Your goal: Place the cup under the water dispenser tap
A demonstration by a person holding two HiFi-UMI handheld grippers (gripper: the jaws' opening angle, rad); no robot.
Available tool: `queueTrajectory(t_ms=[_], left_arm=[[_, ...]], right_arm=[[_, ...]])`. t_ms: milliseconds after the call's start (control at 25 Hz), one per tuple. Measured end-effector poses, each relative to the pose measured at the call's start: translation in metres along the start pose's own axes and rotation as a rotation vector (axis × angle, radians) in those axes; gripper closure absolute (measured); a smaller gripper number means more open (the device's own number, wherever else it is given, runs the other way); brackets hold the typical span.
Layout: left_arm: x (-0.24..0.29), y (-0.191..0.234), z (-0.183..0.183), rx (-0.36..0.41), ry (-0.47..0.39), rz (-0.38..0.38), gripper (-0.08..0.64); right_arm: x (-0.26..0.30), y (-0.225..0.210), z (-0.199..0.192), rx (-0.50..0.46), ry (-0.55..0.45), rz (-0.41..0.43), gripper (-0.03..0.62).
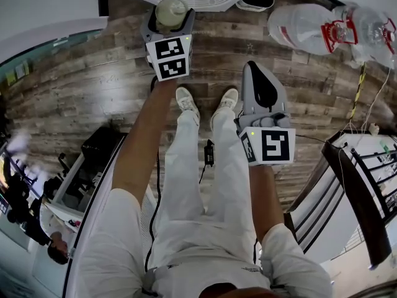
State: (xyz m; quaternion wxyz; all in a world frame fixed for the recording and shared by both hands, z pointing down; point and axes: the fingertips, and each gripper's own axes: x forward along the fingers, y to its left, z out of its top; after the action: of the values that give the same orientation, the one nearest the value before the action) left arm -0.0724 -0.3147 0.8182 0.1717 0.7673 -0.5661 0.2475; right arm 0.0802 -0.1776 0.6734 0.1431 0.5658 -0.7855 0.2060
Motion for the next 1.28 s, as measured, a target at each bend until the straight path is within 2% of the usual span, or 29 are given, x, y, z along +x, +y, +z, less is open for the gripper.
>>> queueTrajectory(t_ms=[480,1000,1280], left_arm=[[0.042,0.014,-0.022,0.080,0.051,-0.010,0.183],[0.065,0.018,-0.028,0.067,0.087,0.000,0.178],[0.068,0.024,-0.025,0.025,0.100,0.012,0.150]], right_arm=[[0.013,0.000,0.002,-0.023,-0.001,0.008,0.594],[0.016,-0.009,-0.003,-0.011,0.013,-0.001,0.594],[0.016,-0.006,0.001,-0.016,0.013,0.013,0.594]])
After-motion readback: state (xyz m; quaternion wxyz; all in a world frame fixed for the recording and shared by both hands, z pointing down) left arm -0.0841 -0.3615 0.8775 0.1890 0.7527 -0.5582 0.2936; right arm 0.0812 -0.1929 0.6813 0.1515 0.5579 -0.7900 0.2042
